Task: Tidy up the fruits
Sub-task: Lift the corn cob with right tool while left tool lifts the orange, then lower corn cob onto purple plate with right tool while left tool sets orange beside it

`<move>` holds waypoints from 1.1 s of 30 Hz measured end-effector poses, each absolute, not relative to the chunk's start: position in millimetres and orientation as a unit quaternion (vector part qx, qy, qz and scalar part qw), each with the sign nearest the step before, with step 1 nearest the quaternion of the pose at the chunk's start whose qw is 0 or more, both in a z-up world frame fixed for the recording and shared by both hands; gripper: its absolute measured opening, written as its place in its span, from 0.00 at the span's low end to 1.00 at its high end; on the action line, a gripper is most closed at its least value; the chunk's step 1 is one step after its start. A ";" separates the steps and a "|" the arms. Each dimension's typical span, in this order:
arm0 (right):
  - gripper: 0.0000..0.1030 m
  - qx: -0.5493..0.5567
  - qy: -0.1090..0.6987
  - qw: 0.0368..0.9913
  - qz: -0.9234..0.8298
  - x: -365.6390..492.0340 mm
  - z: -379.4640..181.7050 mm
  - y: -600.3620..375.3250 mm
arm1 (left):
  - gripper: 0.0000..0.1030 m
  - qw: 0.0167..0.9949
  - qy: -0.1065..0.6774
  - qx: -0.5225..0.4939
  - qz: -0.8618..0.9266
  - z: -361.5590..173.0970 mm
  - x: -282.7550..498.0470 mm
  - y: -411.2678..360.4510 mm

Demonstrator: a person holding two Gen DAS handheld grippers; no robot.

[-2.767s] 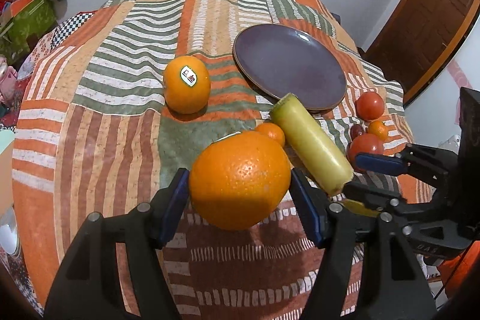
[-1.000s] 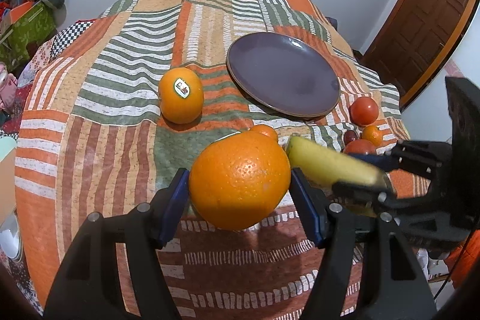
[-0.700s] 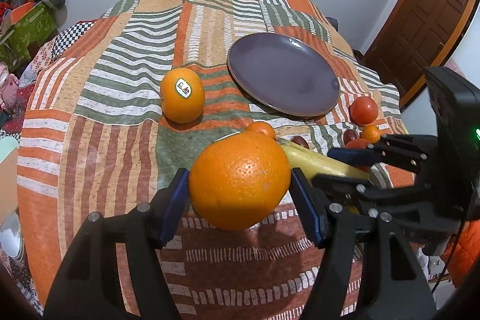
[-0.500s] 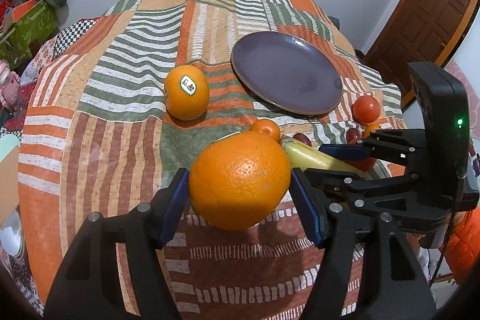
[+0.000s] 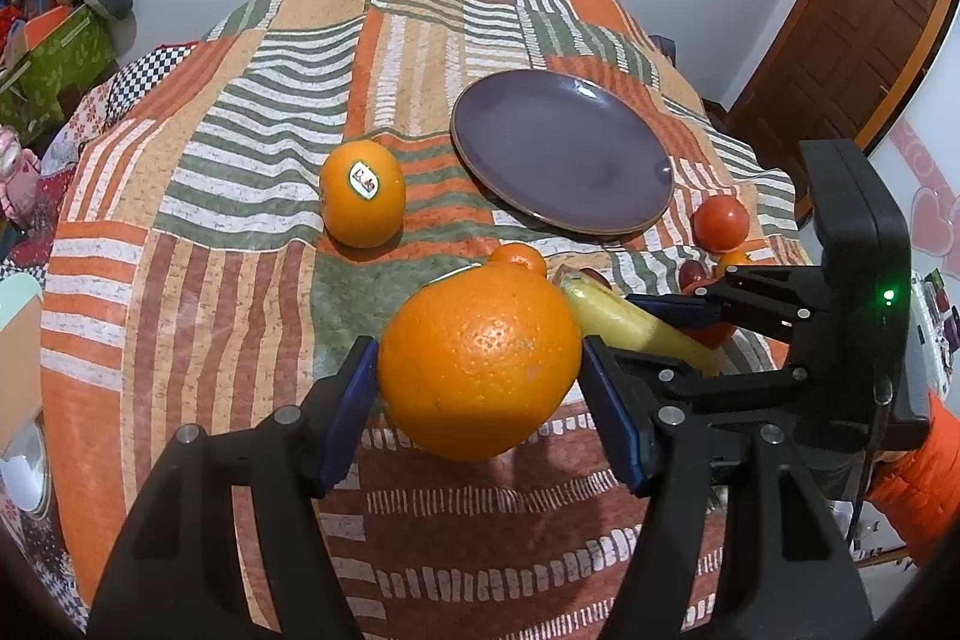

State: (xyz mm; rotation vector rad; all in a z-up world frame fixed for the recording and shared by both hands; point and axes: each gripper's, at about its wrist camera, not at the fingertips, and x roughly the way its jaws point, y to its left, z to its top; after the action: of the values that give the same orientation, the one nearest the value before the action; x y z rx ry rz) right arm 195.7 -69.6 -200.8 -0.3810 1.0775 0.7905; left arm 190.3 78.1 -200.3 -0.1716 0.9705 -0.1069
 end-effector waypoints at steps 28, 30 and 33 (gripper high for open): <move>0.30 -0.086 0.411 0.853 0.310 248.6 -117.6 -136.5 | 0.65 0.897 0.434 -0.051 -0.060 -167.2 261.2 44.1; 0.30 -0.085 0.412 0.854 0.305 256.8 -118.6 -137.8 | 0.65 0.898 0.434 -0.046 -0.060 -167.7 271.7 41.3; 0.30 -0.086 0.417 0.853 0.302 269.0 -122.6 -136.4 | 0.65 0.897 0.436 -0.039 -0.060 -170.1 286.7 37.3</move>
State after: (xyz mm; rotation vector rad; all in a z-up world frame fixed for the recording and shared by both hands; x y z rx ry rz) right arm 269.0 -136.4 -122.6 -0.1809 0.8764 0.6363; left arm 286.7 37.3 -170.1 -0.0805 0.9023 -0.1241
